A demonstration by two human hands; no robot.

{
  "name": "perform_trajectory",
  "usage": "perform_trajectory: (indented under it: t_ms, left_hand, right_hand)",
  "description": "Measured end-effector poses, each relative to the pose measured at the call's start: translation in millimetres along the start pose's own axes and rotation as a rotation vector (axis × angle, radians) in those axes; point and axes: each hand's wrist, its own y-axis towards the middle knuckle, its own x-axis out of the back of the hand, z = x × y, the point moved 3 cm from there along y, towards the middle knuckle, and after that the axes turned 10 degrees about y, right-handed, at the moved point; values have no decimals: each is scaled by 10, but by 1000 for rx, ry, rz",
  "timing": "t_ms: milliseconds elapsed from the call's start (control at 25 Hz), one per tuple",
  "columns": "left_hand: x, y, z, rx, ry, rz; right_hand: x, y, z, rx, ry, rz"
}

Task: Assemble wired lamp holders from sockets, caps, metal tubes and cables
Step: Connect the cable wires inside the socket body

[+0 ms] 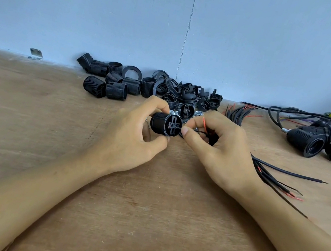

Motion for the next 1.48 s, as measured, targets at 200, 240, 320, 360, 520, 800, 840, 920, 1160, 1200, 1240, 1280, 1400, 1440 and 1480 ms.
perform_trajectory:
  t_ms: [200,240,320,360,520,800,840,920,1160,1200,1240,1280,1400,1440,1480]
  left_hand:
    - [-2,-7,-6,-11,6,-9]
    - [-1,-5,-10,-14,7,-12]
    - [-2,-5,-10,-10,5,-13]
    - [-2,-7,-5,-8,7,-12]
    - [-3,-2,10,-8,-6,-3]
    - [-8,1,12,-8,18,-5]
    - [-9,0,10,-11,19,-6]
    - [-6,1,17,-15,20,-4]
    - [-13,7,54,1,24,0]
    - [-20,8,61,7,26,3]
    - [-27,11,67,11,28,7]
    - [-31,12,75,13,32,12]
    - [-39,14,90,6,41,15]
    - [-40,15,95,4,42,17]
    - [-44,17,102,6,41,23]
  right_hand:
    - [3,12,-2,11,-59,-23]
    - [3,12,-5,9,-67,-20]
    - [0,12,-9,18,-85,-9]
    - [-3,13,-10,31,-98,-4]
    - [-13,20,-22,51,-137,-1]
    - [-4,33,-71,47,-152,-8]
    - [-5,32,-73,56,-160,-6]
    - [-13,29,-74,81,-184,-3]
    - [-8,43,-86,160,-286,30]
    - [-9,44,-88,170,-292,31]
    - [-10,46,-90,172,-291,27]
    - [-12,46,-93,168,-286,21]
    - [-18,40,-104,156,-277,11]
    - [-19,36,-105,164,-282,12]
    - [-20,32,-103,178,-294,14]
